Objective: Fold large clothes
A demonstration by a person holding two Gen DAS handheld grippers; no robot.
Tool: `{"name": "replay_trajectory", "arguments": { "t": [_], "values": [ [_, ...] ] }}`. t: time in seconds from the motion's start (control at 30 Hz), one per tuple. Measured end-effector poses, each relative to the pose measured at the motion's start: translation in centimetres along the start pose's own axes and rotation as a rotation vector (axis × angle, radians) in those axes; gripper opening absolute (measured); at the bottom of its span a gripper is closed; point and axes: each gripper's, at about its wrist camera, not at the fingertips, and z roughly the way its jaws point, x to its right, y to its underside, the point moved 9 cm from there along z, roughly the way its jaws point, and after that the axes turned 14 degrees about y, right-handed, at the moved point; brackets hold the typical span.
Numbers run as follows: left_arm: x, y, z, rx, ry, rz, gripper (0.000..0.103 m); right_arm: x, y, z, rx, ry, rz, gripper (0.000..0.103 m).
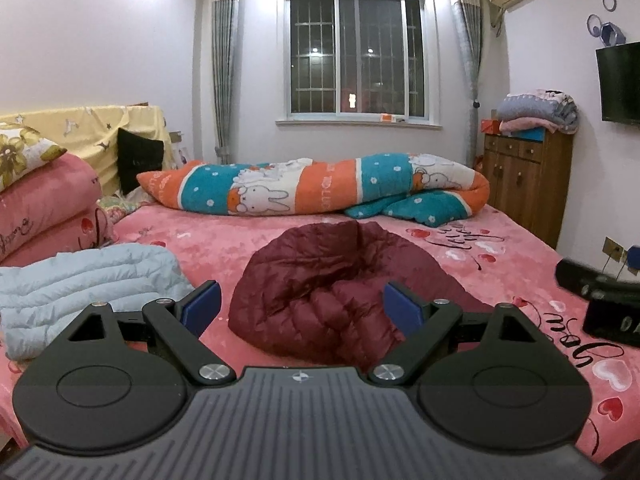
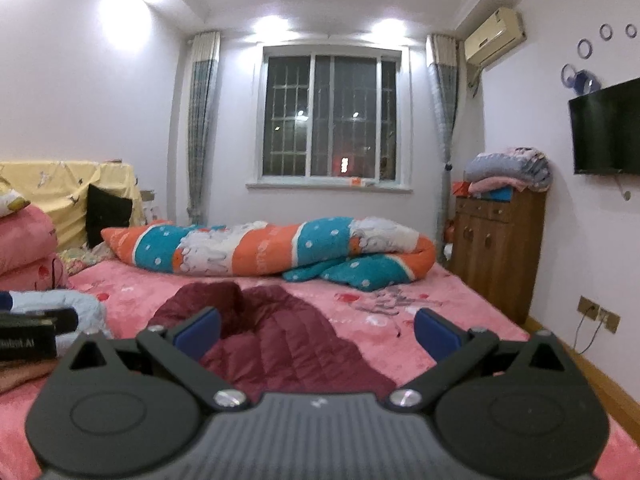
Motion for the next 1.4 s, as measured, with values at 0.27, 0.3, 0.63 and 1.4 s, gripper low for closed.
{"name": "replay_trajectory", "arguments": {
  "t": [0.27,0.3,0.63,1.4],
  "values": [
    [0.4,1.5,2.4,-0.059,0.006,-0.015,0.103,0.3,3.5,3.5,-0.065,0.007,0.005,0.102],
    [0.5,1.7,2.7,-0.066,0.004,-0.011,0.103,0.5,4.1,3.9,-0.076,0.011,0.011,0.102],
    [0.3,2.9,4.4,-0.124,-0.003,-0.002,0.103,0.9,6.3,5.7,-0.091,-0.005,-0.007,0.102],
    [4.8,6.3,9.2,-0.225,0.102,0.051,0.093,3.9,9.6,11.7,-0.171,0.009,0.008,0.101]
  ]
}}
